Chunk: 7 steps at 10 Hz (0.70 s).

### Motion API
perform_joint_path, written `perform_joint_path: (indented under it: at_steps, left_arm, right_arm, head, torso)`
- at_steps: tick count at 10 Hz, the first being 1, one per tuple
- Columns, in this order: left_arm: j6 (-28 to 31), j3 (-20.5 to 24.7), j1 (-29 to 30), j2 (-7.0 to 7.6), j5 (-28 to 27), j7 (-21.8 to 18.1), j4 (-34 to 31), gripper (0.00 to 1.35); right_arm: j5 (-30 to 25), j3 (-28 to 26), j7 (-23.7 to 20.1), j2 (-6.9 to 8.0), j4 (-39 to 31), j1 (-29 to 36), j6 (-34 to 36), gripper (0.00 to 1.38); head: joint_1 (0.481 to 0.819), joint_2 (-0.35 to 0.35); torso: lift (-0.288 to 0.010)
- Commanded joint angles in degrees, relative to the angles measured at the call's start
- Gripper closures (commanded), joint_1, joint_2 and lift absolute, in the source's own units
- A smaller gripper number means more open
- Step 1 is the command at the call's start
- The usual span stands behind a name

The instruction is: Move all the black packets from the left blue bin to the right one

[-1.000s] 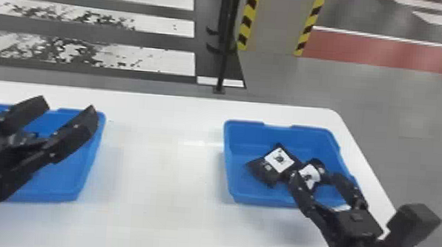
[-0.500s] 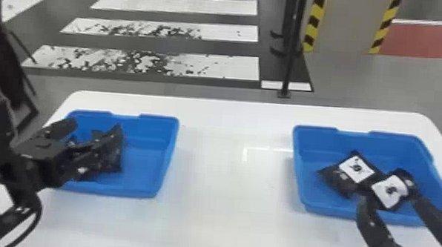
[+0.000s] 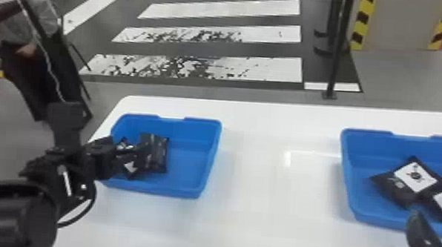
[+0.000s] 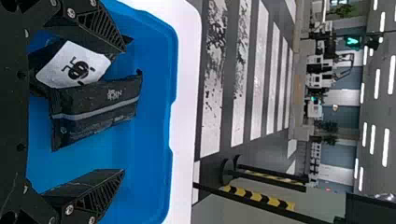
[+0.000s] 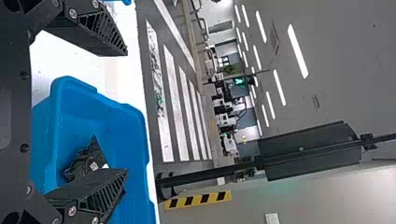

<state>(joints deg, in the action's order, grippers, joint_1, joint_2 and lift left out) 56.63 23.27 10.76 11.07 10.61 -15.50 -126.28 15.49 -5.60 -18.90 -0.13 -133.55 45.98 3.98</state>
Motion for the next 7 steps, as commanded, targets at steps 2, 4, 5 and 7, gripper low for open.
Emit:
perform_joint_path:
  at_steps: [2, 4, 5, 7]
  left_arm:
    - [4.4, -1.11, -5.14, 0.18, -2.61, 0.47, 6.82, 0.15]
    - [6.37, -5.45, -10.9, 2.11, -2.84, 0.47, 14.97, 0.15]
    - [5.53, -8.08, -13.15, 3.34, -1.7, 0.38, 18.35, 0.16]
    - [9.32, -9.56, -16.67, 3.87, -0.56, -1.2, 23.69, 0.45]
  right_arm:
    - [0.85, 0.11, -0.09, -0.14, 0.17, 0.01, 0.1, 0.15]
    - [1.08, 0.11, 0.0, -0.14, 0.31, 0.01, 0.1, 0.15]
    - [1.08, 0.11, 0.0, -0.14, 0.45, -0.13, 0.1, 0.15]
    - [1.76, 0.11, -0.09, -0.14, 0.73, -0.28, 0.24, 0.15]
  head:
    - [0.695, 0.27]
    - [0.695, 0.272]
    - [0.695, 0.259]
    - [0.695, 0.221]
  torso:
    - [-0.185]
    - [-0.185]
    - [-0.185]
    - [-0.185]
